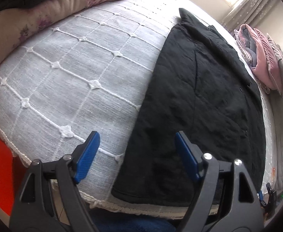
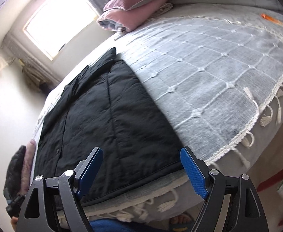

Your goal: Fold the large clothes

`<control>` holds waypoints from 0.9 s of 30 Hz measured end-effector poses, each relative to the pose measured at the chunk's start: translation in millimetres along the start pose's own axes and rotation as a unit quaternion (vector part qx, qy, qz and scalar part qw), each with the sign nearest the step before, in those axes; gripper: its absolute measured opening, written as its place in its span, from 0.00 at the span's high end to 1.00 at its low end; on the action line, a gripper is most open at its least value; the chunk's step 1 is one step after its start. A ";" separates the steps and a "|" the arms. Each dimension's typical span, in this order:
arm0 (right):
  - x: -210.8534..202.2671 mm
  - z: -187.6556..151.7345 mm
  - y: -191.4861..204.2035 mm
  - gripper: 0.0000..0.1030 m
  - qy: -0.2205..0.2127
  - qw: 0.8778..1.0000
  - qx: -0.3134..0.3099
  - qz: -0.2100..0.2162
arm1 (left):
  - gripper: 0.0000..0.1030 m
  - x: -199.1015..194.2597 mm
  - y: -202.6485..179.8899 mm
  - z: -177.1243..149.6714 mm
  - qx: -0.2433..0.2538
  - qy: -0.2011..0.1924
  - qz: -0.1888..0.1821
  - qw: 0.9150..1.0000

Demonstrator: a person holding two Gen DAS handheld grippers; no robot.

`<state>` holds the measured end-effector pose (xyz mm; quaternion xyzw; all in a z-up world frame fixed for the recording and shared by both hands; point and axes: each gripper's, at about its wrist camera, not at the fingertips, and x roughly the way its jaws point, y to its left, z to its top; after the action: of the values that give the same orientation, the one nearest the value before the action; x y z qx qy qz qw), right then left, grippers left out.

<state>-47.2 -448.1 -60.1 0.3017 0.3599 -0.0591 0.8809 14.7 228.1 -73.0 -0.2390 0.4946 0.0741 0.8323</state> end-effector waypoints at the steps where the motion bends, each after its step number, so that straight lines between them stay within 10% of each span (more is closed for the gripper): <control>1: -0.7 1.8 -6.8 0.19 -0.002 1.000 0.010 0.000 | 0.23 -0.2 0.5 -0.7 0.001 0.002 -0.002 1.000; 11: 8.0 5.8 -32.6 0.34 0.007 0.998 0.050 0.038 | 0.23 4.5 9.6 5.0 -0.015 0.008 0.011 1.000; 18: 15.1 -1.8 -46.7 0.65 -0.002 0.995 0.080 0.054 | 0.22 6.7 9.7 2.5 0.010 0.029 0.004 1.000; 27: 25.6 -12.5 -43.7 0.67 0.005 0.991 0.095 0.095 | 0.22 16.2 -1.9 2.5 0.030 0.054 0.001 0.998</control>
<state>-49.9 -473.5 -105.5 0.4170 0.3272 -0.0074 0.8479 25.5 225.8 -85.3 -0.2170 0.5409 0.0471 0.8112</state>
